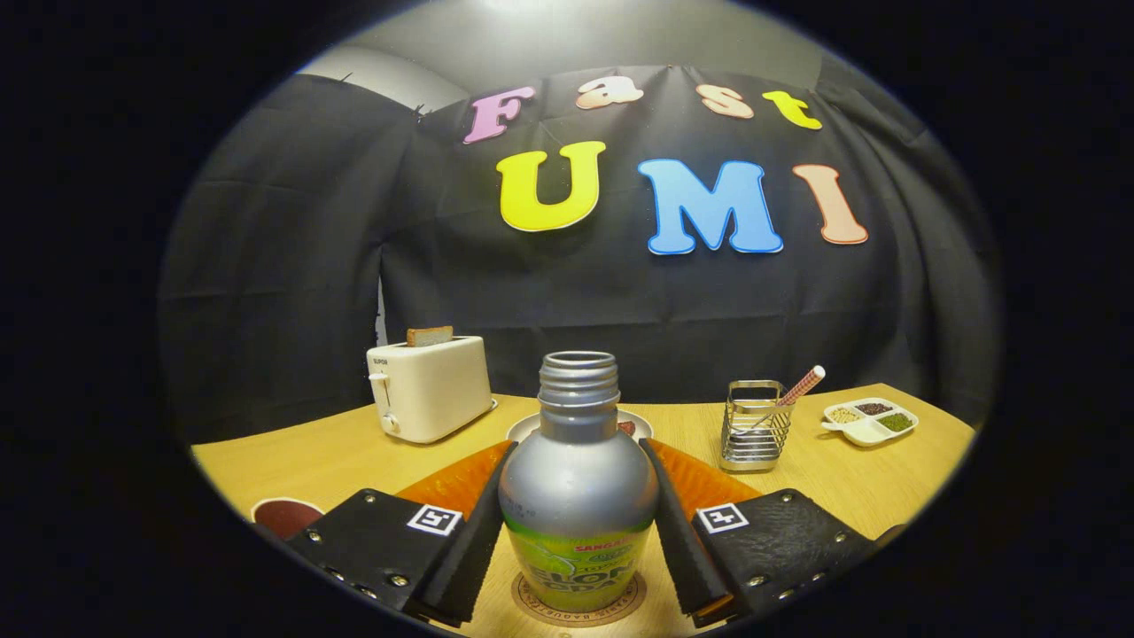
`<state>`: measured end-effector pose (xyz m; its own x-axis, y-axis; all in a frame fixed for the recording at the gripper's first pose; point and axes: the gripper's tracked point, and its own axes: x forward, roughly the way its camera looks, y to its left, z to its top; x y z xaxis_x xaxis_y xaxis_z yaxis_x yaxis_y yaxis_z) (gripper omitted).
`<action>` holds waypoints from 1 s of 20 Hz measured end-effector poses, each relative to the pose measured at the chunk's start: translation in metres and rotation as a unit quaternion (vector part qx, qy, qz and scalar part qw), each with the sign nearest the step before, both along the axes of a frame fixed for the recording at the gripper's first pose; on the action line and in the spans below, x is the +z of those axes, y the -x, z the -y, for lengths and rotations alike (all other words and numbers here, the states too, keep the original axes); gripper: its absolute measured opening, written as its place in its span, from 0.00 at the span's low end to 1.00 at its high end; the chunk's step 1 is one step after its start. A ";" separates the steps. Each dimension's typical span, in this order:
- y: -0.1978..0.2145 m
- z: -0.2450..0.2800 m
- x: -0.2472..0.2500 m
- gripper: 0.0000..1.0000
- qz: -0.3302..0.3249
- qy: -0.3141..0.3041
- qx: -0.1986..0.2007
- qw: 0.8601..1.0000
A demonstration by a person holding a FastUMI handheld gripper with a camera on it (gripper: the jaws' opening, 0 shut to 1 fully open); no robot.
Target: Take the bottle from table, then pour the juice into the cup, finally place the bottle on the coaster
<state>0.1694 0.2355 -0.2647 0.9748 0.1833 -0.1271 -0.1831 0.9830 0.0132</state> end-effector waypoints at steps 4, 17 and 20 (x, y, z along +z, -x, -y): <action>0.008 -0.008 0.009 0.95 0.013 0.011 0.021 1.000; 0.072 0.065 0.201 0.98 0.092 0.004 -0.049 0.995; 0.094 0.072 0.233 0.98 0.063 -0.028 -0.036 0.997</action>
<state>0.0752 0.1637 -0.0312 0.9932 0.1164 0.0053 -0.1165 0.9919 0.0504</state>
